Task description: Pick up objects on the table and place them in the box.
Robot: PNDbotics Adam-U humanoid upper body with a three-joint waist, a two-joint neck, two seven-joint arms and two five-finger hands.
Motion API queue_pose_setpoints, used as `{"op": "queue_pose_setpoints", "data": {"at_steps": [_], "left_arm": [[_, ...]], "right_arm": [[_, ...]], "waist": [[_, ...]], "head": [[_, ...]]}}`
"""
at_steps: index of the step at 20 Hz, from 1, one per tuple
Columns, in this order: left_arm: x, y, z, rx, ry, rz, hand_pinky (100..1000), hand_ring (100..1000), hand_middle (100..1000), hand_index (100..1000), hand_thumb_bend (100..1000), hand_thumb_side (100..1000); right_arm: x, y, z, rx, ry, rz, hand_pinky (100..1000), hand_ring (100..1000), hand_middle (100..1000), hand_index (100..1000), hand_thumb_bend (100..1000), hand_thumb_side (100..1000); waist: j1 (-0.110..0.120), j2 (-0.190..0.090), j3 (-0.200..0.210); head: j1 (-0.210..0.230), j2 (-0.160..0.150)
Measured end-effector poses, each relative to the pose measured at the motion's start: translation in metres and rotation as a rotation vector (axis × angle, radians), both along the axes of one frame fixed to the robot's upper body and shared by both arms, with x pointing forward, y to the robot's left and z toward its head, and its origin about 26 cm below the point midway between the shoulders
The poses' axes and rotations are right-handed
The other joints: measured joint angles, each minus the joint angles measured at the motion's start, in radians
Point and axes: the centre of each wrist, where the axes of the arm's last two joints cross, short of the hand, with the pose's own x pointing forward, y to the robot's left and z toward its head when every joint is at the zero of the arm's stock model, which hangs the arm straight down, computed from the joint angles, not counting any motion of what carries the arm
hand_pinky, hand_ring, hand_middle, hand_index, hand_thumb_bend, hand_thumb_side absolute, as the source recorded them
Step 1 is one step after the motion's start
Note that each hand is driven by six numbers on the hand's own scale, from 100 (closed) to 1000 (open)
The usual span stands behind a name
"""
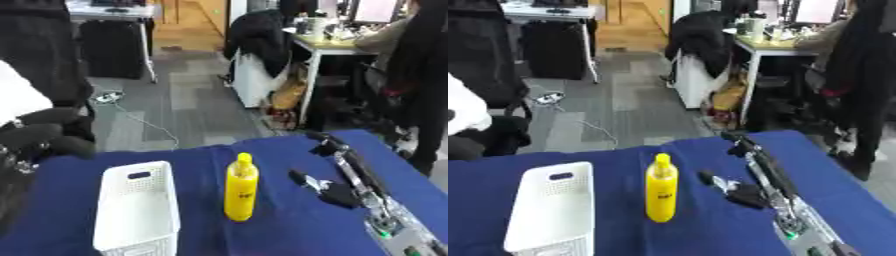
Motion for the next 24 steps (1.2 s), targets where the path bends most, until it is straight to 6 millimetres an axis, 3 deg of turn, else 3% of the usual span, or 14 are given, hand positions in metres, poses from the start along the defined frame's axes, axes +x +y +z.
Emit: {"op": "queue_pose_setpoints", "data": {"at_steps": [7, 16, 24], "left_arm": [[0.000, -0.001, -0.001, 0.003, 0.007, -0.009, 696, 613, 864, 878, 237, 885], [0.001, -0.003, 0.002, 0.003, -0.001, -0.016, 696, 613, 864, 879, 237, 885], [0.001, -0.004, 0.001, -0.002, 0.001, -0.019, 695, 613, 864, 878, 237, 886]], "right_arm": [[0.007, 0.010, -0.007, 0.004, 0.024, 0.001, 743, 728, 863, 955, 671, 906], [0.017, 0.029, -0.032, -0.029, 0.054, -0.046, 747, 733, 860, 943, 650, 914], [0.021, 0.042, -0.050, -0.084, 0.042, -0.060, 755, 738, 855, 929, 647, 950]], "waist": [[-0.001, 0.001, 0.000], [0.002, 0.004, 0.007], [0.004, 0.005, 0.007]], "head": [[-0.016, -0.020], [-0.018, 0.015], [-0.052, 0.016]]}}
